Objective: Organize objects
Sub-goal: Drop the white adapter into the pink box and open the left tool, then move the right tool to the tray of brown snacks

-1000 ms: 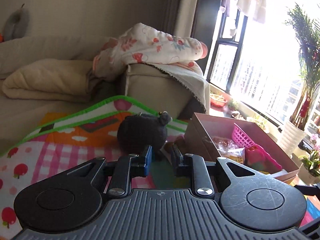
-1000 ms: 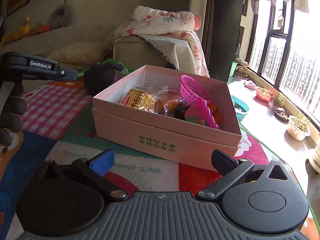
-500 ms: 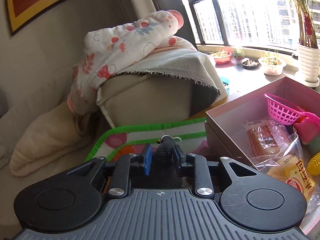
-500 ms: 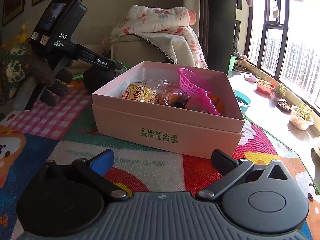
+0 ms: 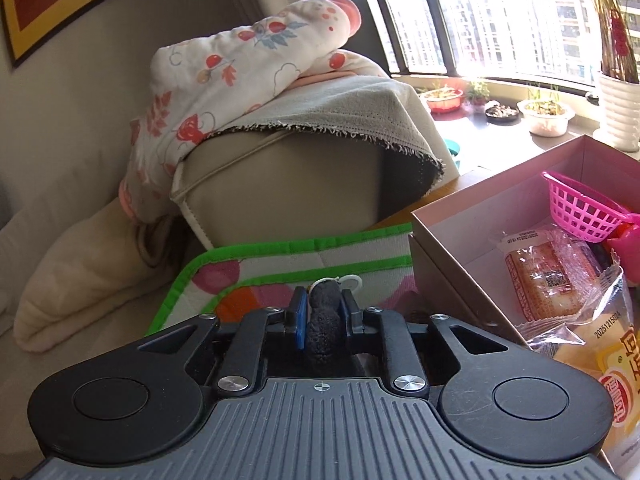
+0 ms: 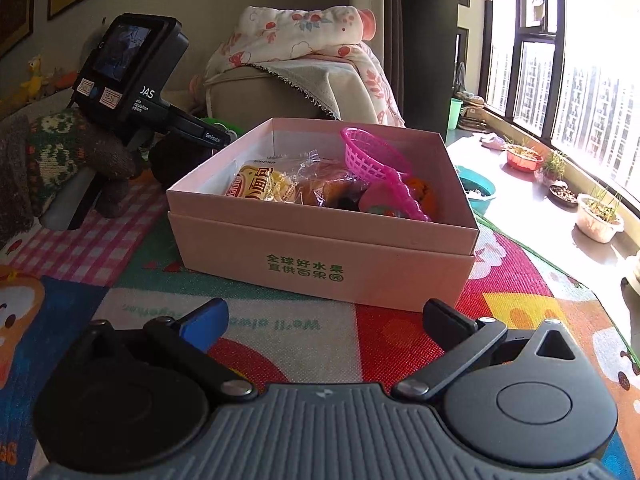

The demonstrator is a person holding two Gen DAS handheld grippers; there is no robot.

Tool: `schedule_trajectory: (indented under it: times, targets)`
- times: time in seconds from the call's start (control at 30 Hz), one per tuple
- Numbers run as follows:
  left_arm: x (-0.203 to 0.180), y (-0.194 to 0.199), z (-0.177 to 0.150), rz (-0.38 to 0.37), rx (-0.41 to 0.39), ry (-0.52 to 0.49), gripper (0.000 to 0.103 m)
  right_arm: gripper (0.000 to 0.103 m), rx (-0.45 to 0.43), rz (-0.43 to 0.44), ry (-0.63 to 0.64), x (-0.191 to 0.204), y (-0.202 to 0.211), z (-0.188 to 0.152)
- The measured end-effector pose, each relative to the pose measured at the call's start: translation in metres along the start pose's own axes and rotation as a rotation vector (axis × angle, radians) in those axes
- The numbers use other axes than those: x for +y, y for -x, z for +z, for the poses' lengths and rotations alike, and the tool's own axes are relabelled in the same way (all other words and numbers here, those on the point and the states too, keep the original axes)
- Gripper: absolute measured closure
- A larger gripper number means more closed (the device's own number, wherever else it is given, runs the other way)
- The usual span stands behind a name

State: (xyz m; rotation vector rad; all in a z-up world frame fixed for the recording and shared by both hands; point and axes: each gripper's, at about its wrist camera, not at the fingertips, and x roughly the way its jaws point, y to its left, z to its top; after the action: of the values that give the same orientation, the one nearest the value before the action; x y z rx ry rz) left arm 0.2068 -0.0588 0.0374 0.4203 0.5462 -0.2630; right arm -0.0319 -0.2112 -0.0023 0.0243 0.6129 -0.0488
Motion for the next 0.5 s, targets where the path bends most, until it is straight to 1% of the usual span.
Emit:
schedule_trajectory:
  times: [0.13,0.27,0.33,0.4,0.43,0.5]
  targets:
    - [0.014,0.049,-0.025,-0.074,-0.046,0.072,0.092,0.0,0.005,0.001,-0.007,-0.001,-0.001,0.0]
    - [0.029,0.101,-0.064,-0.129,-0.043,0.18,0.093,0.0,0.027,0.012,-0.008,-0.001,-0.004,0.001]
    - [0.034,0.12,-0.083,-0.142,-0.038,0.226,0.093,0.0,0.036,0.015,-0.002,0.0,-0.005,0.002]
    - [0.039,0.138,-0.105,-0.151,-0.036,0.272,0.093,0.0,0.023,-0.009,0.022,0.005,-0.003,0.005]
    - [0.042,0.143,-0.115,-0.156,-0.04,0.294,0.093,0.0,0.015,-0.013,0.047,0.009,0.001,0.009]
    - [0.046,0.148,-0.132,-0.15,-0.049,0.338,0.093,0.0,-0.005,0.006,0.105,0.021,0.009,0.026]
